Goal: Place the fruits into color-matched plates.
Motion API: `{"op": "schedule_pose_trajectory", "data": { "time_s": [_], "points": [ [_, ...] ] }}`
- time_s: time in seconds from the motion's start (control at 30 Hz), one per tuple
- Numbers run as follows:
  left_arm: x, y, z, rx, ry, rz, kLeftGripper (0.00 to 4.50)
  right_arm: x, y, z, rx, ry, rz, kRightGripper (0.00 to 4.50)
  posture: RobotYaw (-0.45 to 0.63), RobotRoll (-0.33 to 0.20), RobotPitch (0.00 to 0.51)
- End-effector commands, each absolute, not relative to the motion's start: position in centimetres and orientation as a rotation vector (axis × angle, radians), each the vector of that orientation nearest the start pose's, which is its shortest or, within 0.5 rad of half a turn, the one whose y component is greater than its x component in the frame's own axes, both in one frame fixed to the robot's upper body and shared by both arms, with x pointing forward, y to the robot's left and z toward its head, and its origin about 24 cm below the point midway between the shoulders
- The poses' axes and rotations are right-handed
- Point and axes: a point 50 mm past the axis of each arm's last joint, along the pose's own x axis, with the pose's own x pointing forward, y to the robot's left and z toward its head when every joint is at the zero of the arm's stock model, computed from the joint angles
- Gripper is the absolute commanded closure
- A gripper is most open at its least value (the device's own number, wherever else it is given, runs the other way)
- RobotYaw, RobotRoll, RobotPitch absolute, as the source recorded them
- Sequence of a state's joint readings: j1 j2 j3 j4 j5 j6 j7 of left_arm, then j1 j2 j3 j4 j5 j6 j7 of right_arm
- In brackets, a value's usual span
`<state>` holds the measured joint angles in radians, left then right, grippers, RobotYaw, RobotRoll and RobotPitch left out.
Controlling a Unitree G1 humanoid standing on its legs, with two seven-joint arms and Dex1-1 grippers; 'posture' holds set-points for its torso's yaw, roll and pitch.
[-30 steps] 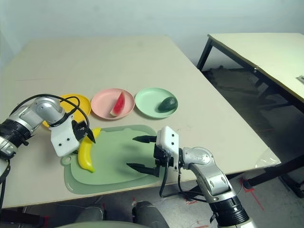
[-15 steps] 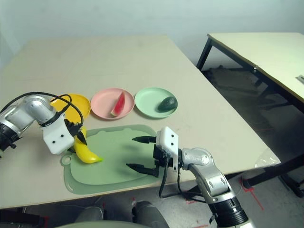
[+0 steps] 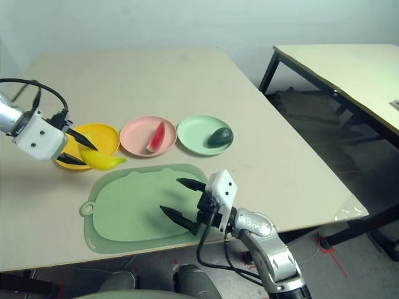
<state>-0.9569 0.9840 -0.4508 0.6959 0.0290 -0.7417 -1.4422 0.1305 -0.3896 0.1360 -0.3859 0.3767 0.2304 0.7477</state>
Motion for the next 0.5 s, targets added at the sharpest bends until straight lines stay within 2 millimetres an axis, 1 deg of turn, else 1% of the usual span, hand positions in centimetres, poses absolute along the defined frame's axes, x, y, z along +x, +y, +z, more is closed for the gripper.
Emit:
{"op": "schedule_pose_trajectory", "data": {
  "time_s": [0.03, 0.17, 0.23, 0.33, 0.5],
  "points": [
    [33.5, 26.5, 19.4, 1.509, 0.256, -1.253, 2.82, 20.7, -13.6, 8.2, 0.024, 0.044, 0.924, 0.00, 0.01, 0.000, 0.000],
    [34.8, 27.0, 17.8, 1.530, 0.304, -1.127, 2.82, 20.6, -13.5, 7.9, 0.014, 0.056, 0.923, 0.00, 0.01, 0.000, 0.000],
    [35.4, 26.7, 16.9, 1.553, 0.323, -1.087, 2.82, 20.5, -13.6, 7.8, 0.005, 0.062, 0.914, 0.00, 0.00, 0.000, 0.000],
    [35.8, 26.4, 15.8, 1.604, 0.347, -1.069, 2.82, 20.4, -13.6, 7.8, -0.006, 0.065, 0.909, 0.00, -0.02, 0.000, 0.000],
    [36.1, 25.9, 14.1, 1.596, 0.368, -1.056, 2.82, 20.2, -13.7, 7.7, -0.005, 0.075, 0.899, 0.00, -0.03, 0.000, 0.006]
  ]
}}
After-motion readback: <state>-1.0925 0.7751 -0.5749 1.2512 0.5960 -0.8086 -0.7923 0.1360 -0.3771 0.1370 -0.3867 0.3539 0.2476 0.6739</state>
